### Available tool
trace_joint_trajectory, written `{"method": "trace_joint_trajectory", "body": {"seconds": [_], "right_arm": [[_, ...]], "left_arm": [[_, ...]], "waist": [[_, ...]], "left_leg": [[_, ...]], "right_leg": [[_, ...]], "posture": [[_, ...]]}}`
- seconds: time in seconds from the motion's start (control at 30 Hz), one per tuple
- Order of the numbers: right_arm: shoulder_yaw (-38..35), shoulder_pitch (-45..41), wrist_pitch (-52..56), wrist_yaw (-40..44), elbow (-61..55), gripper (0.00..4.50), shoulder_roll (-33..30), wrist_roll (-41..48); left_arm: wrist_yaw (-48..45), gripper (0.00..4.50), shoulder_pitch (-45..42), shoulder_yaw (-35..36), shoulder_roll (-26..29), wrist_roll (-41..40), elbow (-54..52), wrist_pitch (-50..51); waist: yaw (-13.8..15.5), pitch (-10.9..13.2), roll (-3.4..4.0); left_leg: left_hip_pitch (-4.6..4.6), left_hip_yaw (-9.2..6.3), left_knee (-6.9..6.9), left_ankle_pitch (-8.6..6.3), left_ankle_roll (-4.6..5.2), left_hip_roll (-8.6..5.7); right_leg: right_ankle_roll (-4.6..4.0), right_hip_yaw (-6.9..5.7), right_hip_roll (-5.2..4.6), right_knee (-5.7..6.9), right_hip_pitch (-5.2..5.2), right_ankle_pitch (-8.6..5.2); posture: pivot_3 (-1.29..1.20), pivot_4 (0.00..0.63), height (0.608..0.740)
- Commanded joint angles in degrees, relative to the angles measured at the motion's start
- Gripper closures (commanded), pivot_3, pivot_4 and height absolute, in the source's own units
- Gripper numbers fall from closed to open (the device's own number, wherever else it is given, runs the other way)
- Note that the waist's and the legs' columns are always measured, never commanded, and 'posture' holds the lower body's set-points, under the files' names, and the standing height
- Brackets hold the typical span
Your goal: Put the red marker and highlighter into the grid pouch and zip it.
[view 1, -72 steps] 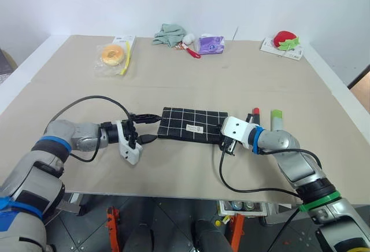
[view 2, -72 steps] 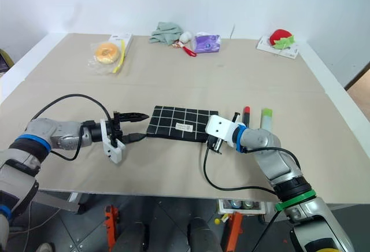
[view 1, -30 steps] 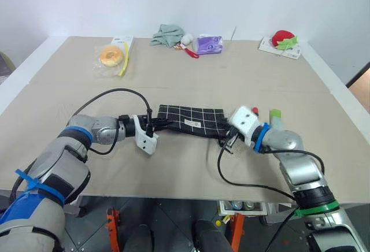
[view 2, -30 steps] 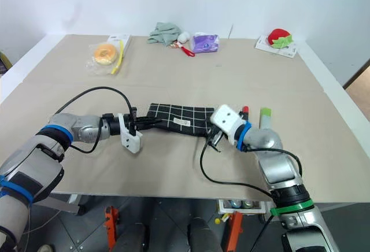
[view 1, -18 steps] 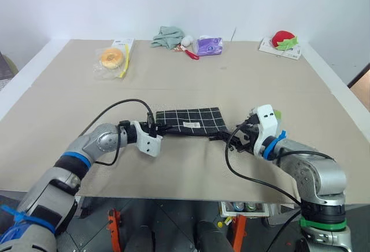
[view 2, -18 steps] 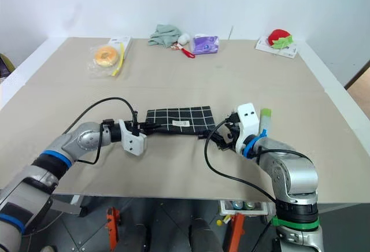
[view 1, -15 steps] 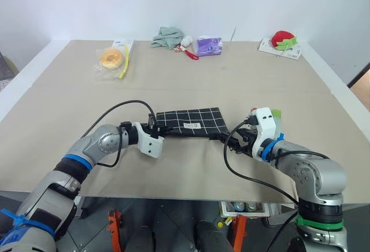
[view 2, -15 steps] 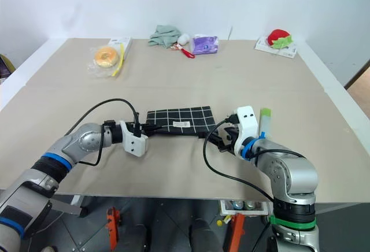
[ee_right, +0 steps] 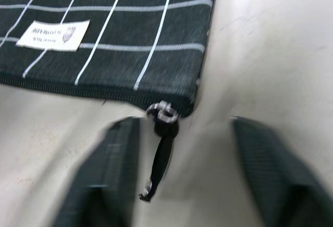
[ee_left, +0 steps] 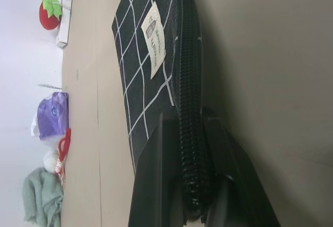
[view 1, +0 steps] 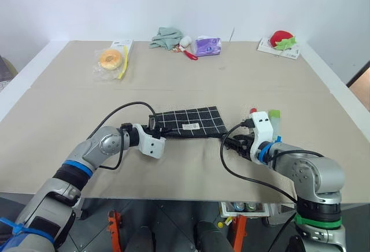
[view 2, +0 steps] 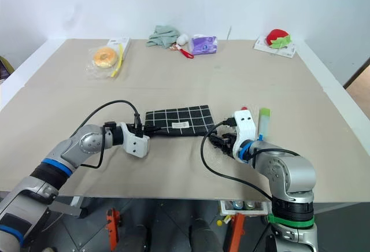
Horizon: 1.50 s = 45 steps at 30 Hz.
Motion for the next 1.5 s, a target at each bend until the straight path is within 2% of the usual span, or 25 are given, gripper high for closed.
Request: {"method": "trace_joint_trajectory", "body": {"seconds": [0.03,0.07,0.1,0.3,0.4,0.77,0.87,1.0,1.13,1.27,1.3,1.33,1.4,1.5], "right_arm": [[1.46,-0.41,-1.64,-0.4,-1.06,3.65,0.68,0.44],[1.87,-0.6,-1.92,-0.61,-0.73,4.14,0.94,0.28],[2.21,-0.69,-2.14,-0.81,-0.59,4.42,1.13,0.17],[4.62,-0.84,-4.34,-0.52,-0.66,4.42,0.95,0.14],[8.19,-1.1,-5.56,0.51,-2.28,4.42,1.27,0.71],[21.97,-6.03,-9.15,-1.23,-0.36,4.42,12.09,-0.41],[23.41,-6.88,-9.85,-0.89,0.63,4.42,13.66,-0.85],[24.3,-6.49,-10.9,-0.13,1.02,4.42,12.99,-1.41],[24.63,-5.22,-14.96,1.55,0.73,4.42,8.12,-3.77],[18.36,-3.94,-17.0,4.12,-2.89,4.42,4.43,-1.1],[15.59,-3.39,-16.16,5.5,-4.63,3.78,3.15,1.05],[13.06,-2.83,-15.46,6.93,-6.4,3.54,1.58,2.96],[9.9,-2.23,-14.51,8.48,-8.51,2.74,-0.31,5.66],[5.05,-1.63,-14.76,10.43,-10.9,1.11,-2.27,9.92]], "left_arm": [[-1.73,4.5,1.84,-1.37,-0.85,-0.11,0.07,0.47],[-1.82,4.5,1.83,-1.21,-0.98,-0.16,0.11,0.55],[-1.96,4.5,1.93,-1.06,-1.08,-0.22,-0.03,0.63],[-2.82,4.5,2.57,-0.29,-1.84,-0.99,-0.97,1.48],[-3.19,4.5,2.86,0.13,-2.76,-1.67,-1.41,2.22],[-3.74,4.5,3.05,1.04,-5.1,-1.98,-2.12,4.0],[-3.79,4.5,3.26,1.2,-5.35,-1.87,-2.34,4.2],[-3.81,4.5,3.46,1.43,-5.58,-2.0,-2.73,4.49],[-3.99,4.5,3.71,1.74,-5.57,-2.25,-3.07,4.57],[-4.41,4.5,3.97,2.31,-5.13,-2.9,-3.09,4.62],[-4.55,4.5,3.99,2.53,-4.98,-3.22,-2.98,4.63],[-4.64,4.5,3.94,2.7,-4.77,-3.39,-2.71,4.51],[-4.75,4.5,3.85,2.84,-4.51,-3.62,-2.36,4.37],[-4.74,4.5,3.58,2.88,-4.39,-3.82,-1.74,4.17]], "waist": [[-0.01,0.0,0.0],[-0.01,0.0,0.0],[-0.01,0.0,0.0],[-0.01,0.0,0.0],[-0.01,-0.01,0.01],[-0.11,-0.01,0.01],[-0.07,-0.01,0.01],[-0.01,-0.01,0.01],[0.1,-0.01,0.01],[0.18,0.0,0.02],[0.26,0.0,0.01],[0.3,0.0,0.01],[0.43,0.0,0.01],[0.38,0.0,0.01]], "left_leg": [[0.0,0.0,0.0,0.0,0.0,0.0],[0.0,0.0,0.0,0.0,0.0,0.0],[-0.01,0.0,0.0,0.0,0.0,0.0],[-0.02,0.0,0.0,0.0,0.0,-0.01],[-0.04,0.0,0.0,-0.01,0.01,-0.01],[-0.09,-0.04,0.0,-0.02,0.04,-0.01],[-0.09,-0.11,0.0,-0.02,0.03,-0.01],[-0.11,-0.1,0.0,-0.02,0.03,-0.02],[-0.12,-0.12,-0.01,-0.02,0.03,-0.01],[-0.19,-0.11,-0.01,-0.03,0.03,-0.03],[-0.2,-0.11,-0.01,-0.04,0.04,-0.03],[-0.21,-0.11,-0.02,-0.04,0.05,-0.03],[-0.26,-0.13,-0.02,-0.06,0.06,-0.04],[-0.24,-0.13,-0.02,-0.09,0.07,-0.04]], "right_leg": [[0.0,0.0,0.0,0.0,0.0,0.0],[0.0,0.0,0.0,0.0,0.0,0.0],[0.01,0.0,0.0,-0.01,0.0,-0.01],[0.01,0.0,-0.01,-0.02,0.0,-0.01],[0.02,0.0,-0.02,-0.05,0.0,-0.02],[0.03,-0.04,-0.03,-0.09,-0.01,-0.05],[0.03,-0.1,-0.02,-0.09,-0.01,-0.04],[0.03,-0.1,-0.05,-0.12,0.0,-0.05],[0.02,-0.11,-0.05,-0.12,0.0,-0.06],[0.04,-0.11,-0.07,-0.18,-0.02,-0.08],[0.04,-0.11,-0.07,-0.18,-0.03,-0.09],[0.04,-0.11,-0.07,-0.18,-0.04,-0.1],[0.06,-0.12,-0.09,-0.19,-0.03,-0.14],[0.05,-0.13,-0.08,-0.22,-0.03,-0.15]], "posture": [[0.0,0.15,0.739],[0.0,0.15,0.739],[0.0,0.15,0.739],[0.0,0.15,0.739],[0.0,0.15,0.739],[0.0,0.15,0.739],[0.0,0.15,0.739],[0.0,0.15,0.739],[0.0,0.15,0.739],[0.0,0.15,0.739],[0.0,0.15,0.739],[0.0,0.15,0.739],[0.0,0.15,0.739],[0.0,0.15,0.739]]}}
